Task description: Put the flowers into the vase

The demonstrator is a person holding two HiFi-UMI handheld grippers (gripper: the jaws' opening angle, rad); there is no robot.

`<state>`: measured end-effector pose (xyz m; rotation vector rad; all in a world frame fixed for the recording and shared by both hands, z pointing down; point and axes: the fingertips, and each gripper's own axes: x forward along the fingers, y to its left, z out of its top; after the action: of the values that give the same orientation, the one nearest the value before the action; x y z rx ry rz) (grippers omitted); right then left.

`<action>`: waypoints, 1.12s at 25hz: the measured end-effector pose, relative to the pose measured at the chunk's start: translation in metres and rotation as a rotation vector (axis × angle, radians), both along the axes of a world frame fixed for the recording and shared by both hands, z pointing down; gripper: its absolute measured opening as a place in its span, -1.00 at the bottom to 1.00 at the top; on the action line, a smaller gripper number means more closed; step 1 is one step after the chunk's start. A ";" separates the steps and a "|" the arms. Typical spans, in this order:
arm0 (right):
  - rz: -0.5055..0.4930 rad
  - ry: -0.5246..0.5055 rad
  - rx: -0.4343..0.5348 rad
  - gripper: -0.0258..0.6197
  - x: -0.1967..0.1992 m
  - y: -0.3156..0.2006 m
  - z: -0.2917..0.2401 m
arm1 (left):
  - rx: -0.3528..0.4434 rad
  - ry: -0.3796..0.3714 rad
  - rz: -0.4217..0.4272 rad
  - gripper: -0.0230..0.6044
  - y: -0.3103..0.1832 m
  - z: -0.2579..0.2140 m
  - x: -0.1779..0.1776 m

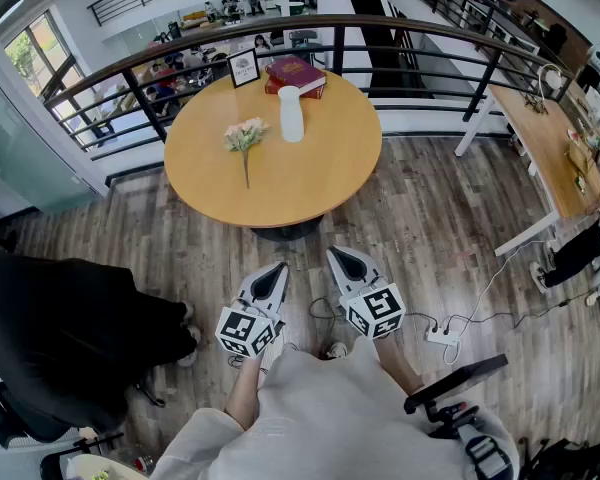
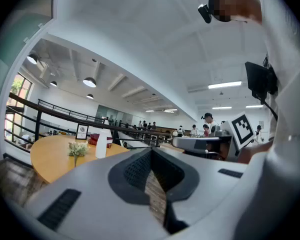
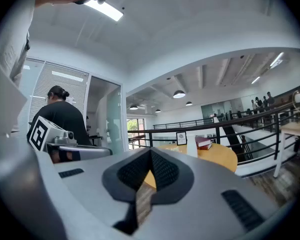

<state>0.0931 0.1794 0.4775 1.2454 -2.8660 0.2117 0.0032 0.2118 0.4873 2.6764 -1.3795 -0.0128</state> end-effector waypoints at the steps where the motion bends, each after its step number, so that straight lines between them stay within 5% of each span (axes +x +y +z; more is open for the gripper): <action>1: -0.001 0.000 -0.001 -0.90 0.000 0.000 0.000 | -0.001 0.001 -0.002 -0.91 0.000 0.000 0.000; 28: -0.066 -0.057 -0.044 -0.89 0.054 0.012 0.016 | -0.039 -0.037 -0.055 -0.91 0.017 0.013 0.056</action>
<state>0.1467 0.1916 0.4934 1.1537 -2.9274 0.3124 0.0588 0.2284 0.5001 2.6198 -1.4485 0.0583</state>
